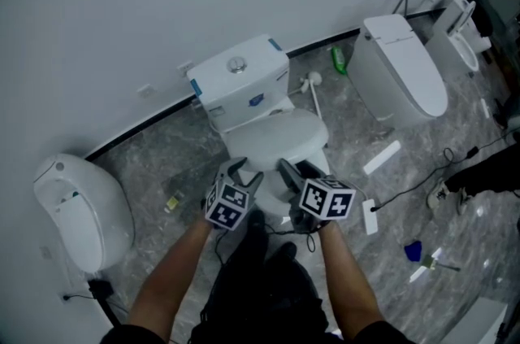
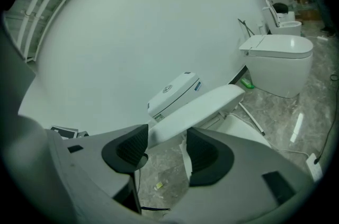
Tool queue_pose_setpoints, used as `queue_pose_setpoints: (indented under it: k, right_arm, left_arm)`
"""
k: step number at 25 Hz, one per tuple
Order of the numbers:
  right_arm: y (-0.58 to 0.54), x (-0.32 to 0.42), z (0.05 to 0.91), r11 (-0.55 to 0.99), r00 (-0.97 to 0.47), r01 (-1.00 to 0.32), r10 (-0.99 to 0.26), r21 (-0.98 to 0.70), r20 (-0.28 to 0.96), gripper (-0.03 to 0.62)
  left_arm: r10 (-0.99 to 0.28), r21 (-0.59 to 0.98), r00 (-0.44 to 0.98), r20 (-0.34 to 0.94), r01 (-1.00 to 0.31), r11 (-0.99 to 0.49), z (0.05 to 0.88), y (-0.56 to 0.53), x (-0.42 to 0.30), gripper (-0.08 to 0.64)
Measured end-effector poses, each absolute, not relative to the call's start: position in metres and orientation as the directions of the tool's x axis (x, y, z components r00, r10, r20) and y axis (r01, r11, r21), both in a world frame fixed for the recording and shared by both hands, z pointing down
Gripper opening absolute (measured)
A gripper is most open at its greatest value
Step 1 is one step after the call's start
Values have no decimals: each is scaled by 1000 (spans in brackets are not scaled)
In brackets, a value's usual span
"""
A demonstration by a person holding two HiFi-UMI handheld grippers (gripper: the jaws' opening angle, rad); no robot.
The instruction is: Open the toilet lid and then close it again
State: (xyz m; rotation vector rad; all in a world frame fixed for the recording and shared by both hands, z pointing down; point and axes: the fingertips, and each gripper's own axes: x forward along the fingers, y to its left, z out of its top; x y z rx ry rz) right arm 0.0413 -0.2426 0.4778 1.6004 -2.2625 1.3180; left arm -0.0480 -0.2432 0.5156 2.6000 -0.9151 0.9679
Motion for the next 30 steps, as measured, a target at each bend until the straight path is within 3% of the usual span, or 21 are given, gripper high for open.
queue_pose_setpoints:
  k: [4,13,19,30]
  right_arm:
    - [-226,46,489,85,-470,-789,-721,-608,509,222]
    - [-197,55,513,69,-482,-781,-699,-621,529,221]
    - [-177,59,533,78,-505,-769,-684,-635,527,221]
    - [-133,67,584,72,-534,-745,-660,-663,528,227]
  left_arm:
    - [-496,-26,580,646,-633,-774,519,-224,-44,207]
    - [-519,101,579,629,-723,-683,529,-191,-48,195]
    - [-549,119,535,642,-777,-618,549,-180,-55,69]
    - [-536,165,520,665,-802,-574,590,-155,-41,32]
